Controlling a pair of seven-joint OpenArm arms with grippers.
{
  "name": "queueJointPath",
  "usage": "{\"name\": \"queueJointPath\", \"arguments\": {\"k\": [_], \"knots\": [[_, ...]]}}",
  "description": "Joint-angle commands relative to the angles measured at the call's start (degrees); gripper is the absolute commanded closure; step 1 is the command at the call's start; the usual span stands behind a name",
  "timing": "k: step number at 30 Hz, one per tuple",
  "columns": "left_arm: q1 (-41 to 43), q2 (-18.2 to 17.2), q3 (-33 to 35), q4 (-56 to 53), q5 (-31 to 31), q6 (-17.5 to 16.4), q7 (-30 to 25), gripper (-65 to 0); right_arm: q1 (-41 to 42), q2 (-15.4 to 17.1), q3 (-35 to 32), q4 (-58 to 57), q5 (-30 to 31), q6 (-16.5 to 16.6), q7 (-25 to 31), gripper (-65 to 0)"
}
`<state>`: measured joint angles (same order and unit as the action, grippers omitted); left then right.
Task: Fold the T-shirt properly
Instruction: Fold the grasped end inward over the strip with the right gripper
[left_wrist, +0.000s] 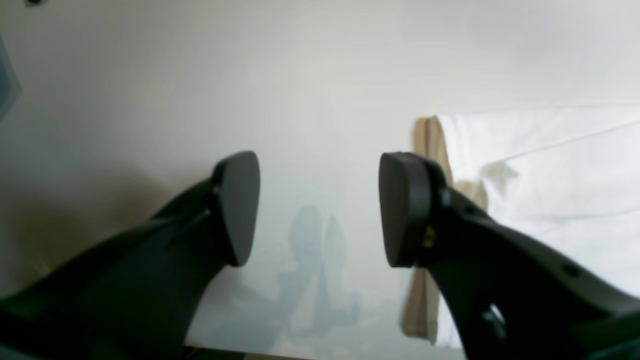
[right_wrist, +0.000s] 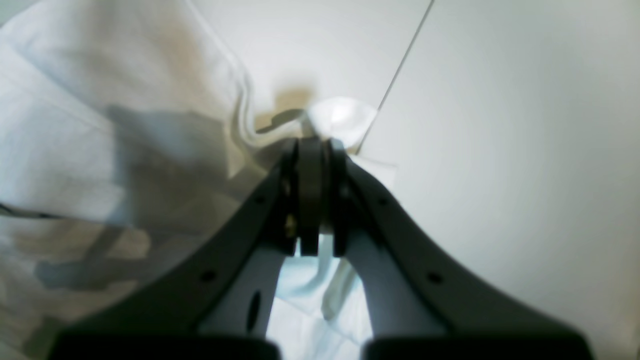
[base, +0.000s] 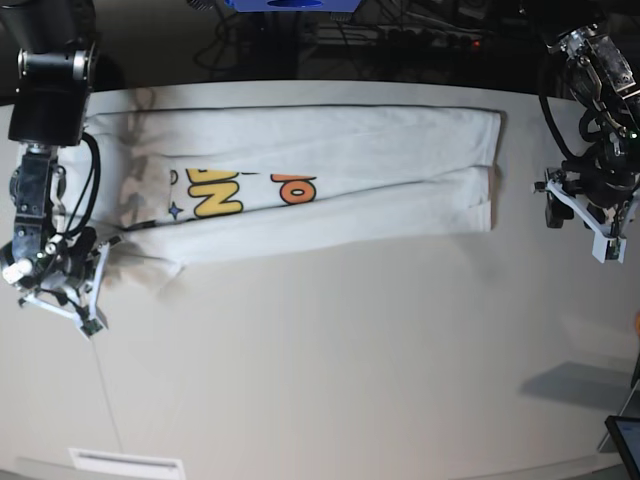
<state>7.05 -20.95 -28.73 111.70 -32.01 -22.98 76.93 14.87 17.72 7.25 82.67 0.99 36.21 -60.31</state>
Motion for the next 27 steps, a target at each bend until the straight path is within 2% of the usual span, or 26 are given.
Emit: {"name": "queueJointPath", "arguments": {"k": [1, 5, 17, 27], "knots": [[-0.5, -1.0, -0.3, 0.8, -0.4, 0.0, -0.9, -37.5, -0.1, 0.7, 1.2, 2.6, 0.0, -0.1, -0.2, 0.0], [-0.5, -1.0, -0.3, 0.8, -0.4, 0.0, -0.9, -37.5, -3.3, -1.9, 5.3, 6.6, -0.1, -0.1, -2.2, 0.0], [-0.5, -1.0, -0.3, 0.8, -0.7, 0.0, -0.9, -37.5, -13.1, -3.3, 6.4, 23.7, -0.2, -0.1, -11.3, 0.0], [-0.5, -0.9, -0.3, 0.8, -0.6, 0.0, -0.9, -37.5, -20.5, -5.9, 6.5, 28.7, -0.2, -0.1, -12.0, 0.0]]}}
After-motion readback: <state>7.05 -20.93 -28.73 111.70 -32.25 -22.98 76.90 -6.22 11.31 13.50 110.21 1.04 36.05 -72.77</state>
